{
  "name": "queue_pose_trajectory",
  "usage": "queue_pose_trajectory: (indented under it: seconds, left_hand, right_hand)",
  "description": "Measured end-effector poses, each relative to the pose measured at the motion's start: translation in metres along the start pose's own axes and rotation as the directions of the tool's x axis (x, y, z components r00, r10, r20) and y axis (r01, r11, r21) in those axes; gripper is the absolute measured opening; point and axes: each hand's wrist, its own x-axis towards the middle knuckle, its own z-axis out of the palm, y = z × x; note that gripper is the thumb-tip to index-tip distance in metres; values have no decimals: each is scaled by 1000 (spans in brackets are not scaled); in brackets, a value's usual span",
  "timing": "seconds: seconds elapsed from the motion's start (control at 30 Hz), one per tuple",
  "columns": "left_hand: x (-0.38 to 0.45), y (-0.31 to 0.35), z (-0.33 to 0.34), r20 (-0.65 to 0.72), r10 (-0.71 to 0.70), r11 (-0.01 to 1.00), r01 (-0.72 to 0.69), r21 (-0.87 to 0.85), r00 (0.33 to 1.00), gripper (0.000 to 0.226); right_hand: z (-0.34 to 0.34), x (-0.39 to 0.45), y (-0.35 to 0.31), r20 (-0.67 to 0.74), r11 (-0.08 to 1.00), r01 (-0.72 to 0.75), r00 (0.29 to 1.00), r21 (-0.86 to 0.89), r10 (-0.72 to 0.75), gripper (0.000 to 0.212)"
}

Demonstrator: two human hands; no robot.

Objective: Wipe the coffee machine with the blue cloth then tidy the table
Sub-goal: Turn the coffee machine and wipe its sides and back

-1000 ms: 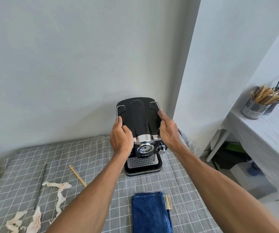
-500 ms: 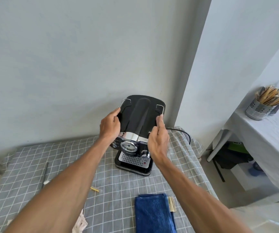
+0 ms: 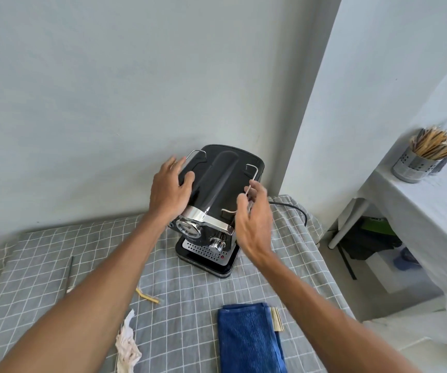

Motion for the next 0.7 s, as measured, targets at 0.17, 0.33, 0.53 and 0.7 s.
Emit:
queue_pose_trajectory:
  seconds: [0.17, 0.33, 0.53, 0.7]
  left_hand:
    - [-35, 47, 12, -43, 215, 965, -206, 160, 976, 71]
    - [-74, 66, 36, 19, 246, 933, -242, 267, 969, 87]
    - [-89, 67, 59, -29, 163, 905, -138, 402, 986, 86]
    - [-95, 62, 66, -85, 168, 874, -109, 474, 982, 70]
  right_hand:
    - [-34, 66, 6, -37, 996, 95, 995, -3, -95, 29]
    - [-52, 121, 18, 257, 977, 180, 955, -112, -147, 42]
    - [-45, 149, 28, 525, 951, 208, 849, -228, -60, 66]
    - [-39, 151, 33, 541, 962, 191, 839, -198, -55, 56]
